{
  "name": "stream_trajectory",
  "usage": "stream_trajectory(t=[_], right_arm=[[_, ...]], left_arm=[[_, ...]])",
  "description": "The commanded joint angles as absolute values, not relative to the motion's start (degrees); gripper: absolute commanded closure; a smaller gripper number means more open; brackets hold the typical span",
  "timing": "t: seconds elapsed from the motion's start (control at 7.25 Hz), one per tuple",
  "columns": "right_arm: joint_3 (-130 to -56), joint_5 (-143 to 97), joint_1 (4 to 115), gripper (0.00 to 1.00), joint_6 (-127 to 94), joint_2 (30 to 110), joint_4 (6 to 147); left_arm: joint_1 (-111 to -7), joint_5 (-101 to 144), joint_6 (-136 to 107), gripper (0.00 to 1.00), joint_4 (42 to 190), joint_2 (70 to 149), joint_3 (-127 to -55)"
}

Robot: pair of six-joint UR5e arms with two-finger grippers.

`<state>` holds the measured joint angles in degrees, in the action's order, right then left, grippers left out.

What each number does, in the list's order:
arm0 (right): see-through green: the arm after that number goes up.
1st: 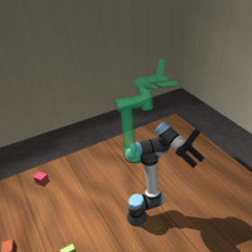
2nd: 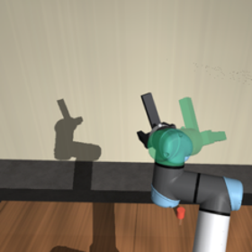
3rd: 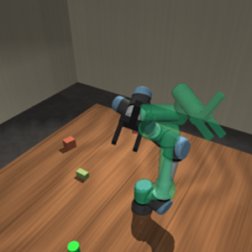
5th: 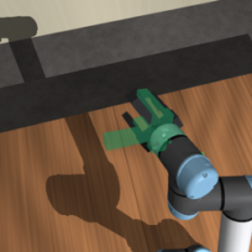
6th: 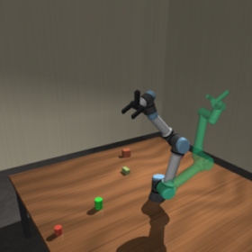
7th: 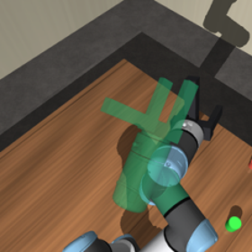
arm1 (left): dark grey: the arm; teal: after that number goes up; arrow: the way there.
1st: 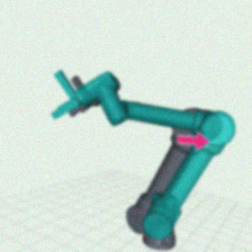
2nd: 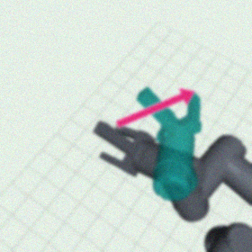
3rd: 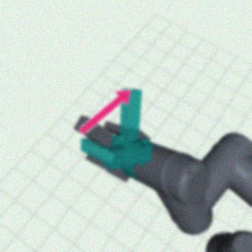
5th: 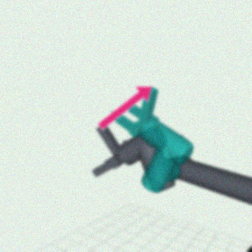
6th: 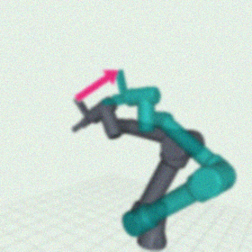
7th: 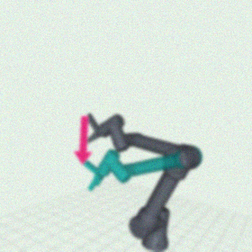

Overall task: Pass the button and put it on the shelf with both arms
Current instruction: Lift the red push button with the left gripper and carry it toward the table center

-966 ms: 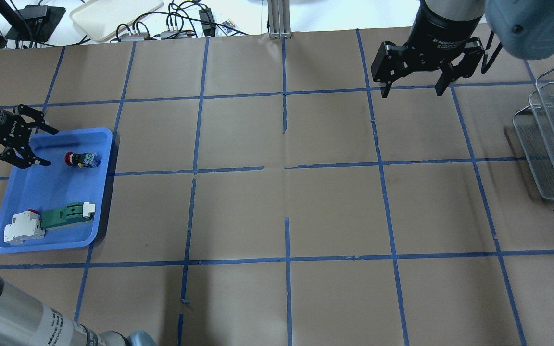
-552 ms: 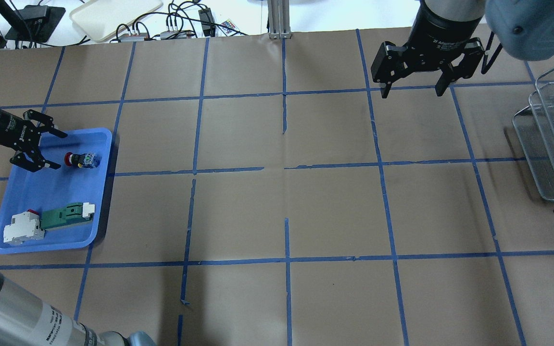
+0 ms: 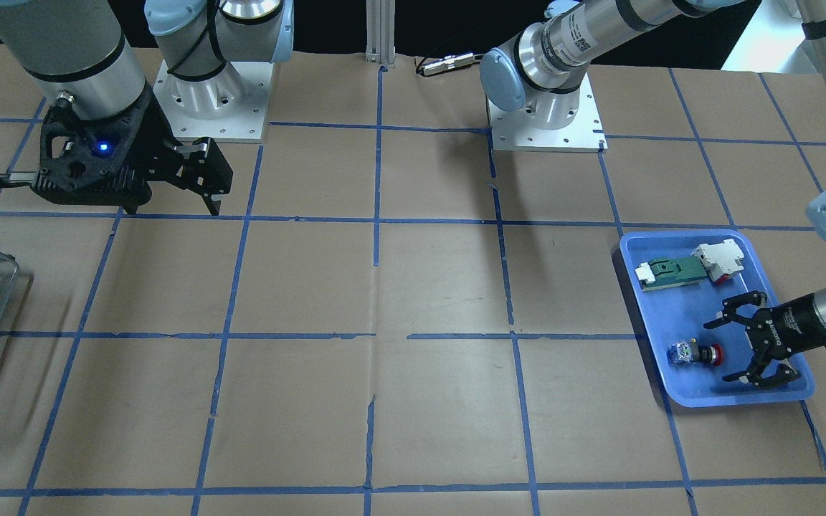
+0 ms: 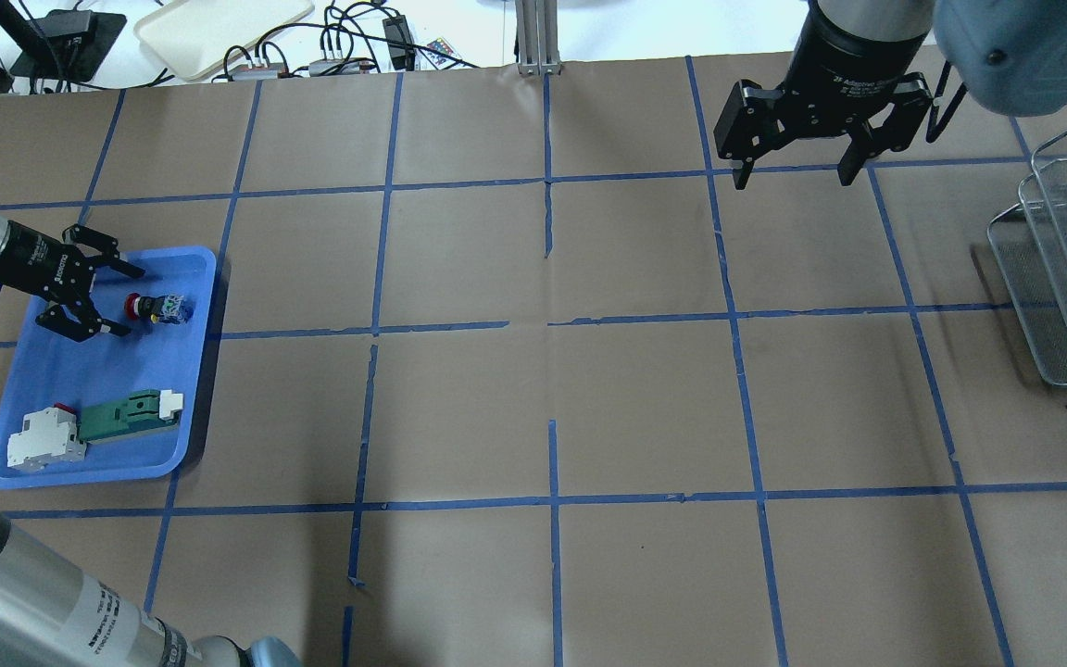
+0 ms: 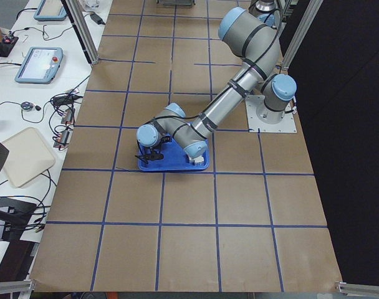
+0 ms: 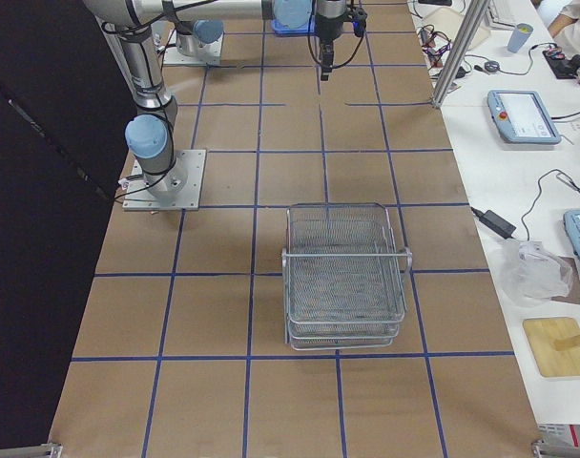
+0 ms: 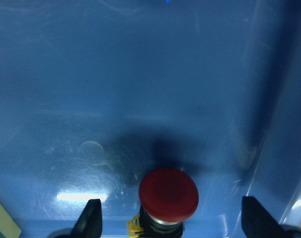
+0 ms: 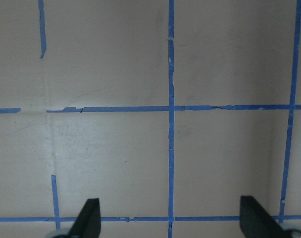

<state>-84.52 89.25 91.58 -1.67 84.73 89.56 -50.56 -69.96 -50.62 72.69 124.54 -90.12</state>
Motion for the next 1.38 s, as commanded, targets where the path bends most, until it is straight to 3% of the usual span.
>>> stream_trajectory(t=[0.0,0.41,0.55,1.24], right_arm=[[-85.0,89.3,91.6,0.0,-1.7,84.8,89.6],[-85.0,89.3,91.6,0.0,-1.7,84.8,89.6],[-85.0,89.3,91.6,0.0,-1.7,84.8,89.6],[-85.0,89.3,91.6,0.0,0.2,84.7,89.7]], left_arm=[[-50.5,-70.0,-50.5,0.17,72.7,124.6,-90.5],[-50.5,-70.3,-50.8,0.93,72.7,124.7,-90.4],[-50.5,-70.1,-50.8,1.0,72.8,124.6,-90.4],[-54.8,-66.4,-53.3,1.0,79.0,117.5,-89.0]])
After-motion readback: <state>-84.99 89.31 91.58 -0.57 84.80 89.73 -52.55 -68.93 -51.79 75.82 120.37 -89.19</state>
